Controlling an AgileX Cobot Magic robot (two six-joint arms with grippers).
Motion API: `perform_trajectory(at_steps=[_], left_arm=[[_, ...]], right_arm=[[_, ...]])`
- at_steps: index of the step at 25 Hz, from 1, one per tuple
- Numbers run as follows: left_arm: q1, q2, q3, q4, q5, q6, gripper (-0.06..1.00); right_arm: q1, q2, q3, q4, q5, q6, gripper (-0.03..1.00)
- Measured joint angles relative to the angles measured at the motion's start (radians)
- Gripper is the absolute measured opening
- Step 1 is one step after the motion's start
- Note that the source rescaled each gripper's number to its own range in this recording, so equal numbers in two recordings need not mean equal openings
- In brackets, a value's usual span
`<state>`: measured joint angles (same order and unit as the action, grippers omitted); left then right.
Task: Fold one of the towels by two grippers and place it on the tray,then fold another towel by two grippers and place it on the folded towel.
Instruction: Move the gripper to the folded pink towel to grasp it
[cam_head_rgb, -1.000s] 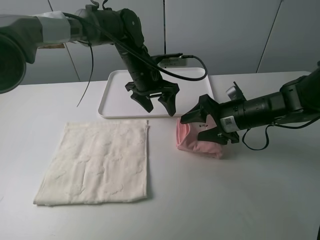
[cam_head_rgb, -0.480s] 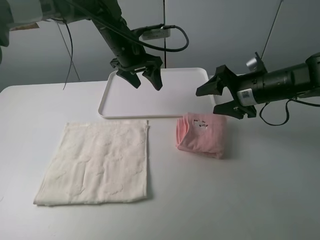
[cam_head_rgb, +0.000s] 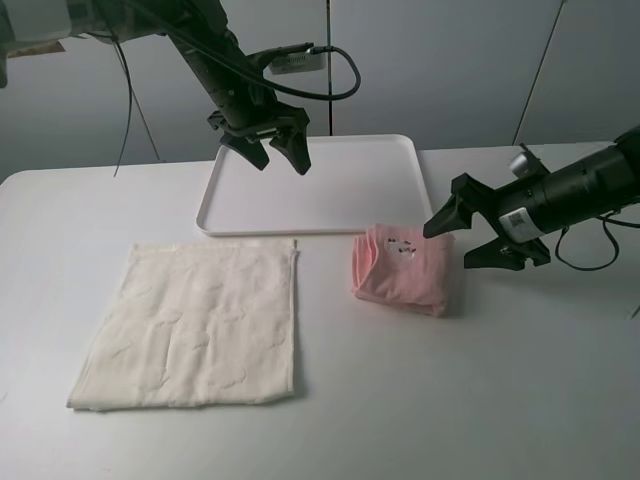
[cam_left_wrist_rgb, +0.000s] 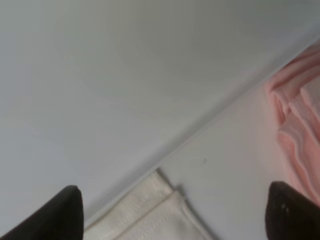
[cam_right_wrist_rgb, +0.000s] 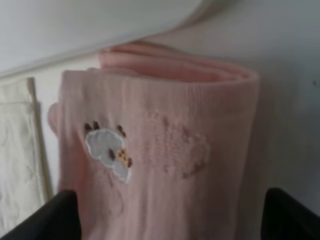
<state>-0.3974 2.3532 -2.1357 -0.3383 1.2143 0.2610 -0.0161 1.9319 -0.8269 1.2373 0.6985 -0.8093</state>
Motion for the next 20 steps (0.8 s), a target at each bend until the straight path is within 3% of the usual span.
perform_trajectory(at_steps=[6, 15, 17, 20], left_arm=[[0.000, 0.000, 0.000, 0.000, 0.000, 0.002, 0.98], [0.000, 0.000, 0.000, 0.014, 0.002, 0.004, 0.98], [0.000, 0.000, 0.000, 0.016, 0.002, 0.006, 0.98], [0.000, -0.002, 0.000, 0.024, 0.002, 0.010, 0.98]], right_arm=[[0.000, 0.064, -0.004, 0.014, 0.010, -0.011, 0.78], [0.049, 0.082, -0.008, 0.037, -0.017, -0.040, 0.62], [0.074, 0.082, -0.008, 0.038, -0.047, -0.044, 0.53], [0.087, 0.083, -0.008, 0.038, -0.091, -0.046, 0.24]])
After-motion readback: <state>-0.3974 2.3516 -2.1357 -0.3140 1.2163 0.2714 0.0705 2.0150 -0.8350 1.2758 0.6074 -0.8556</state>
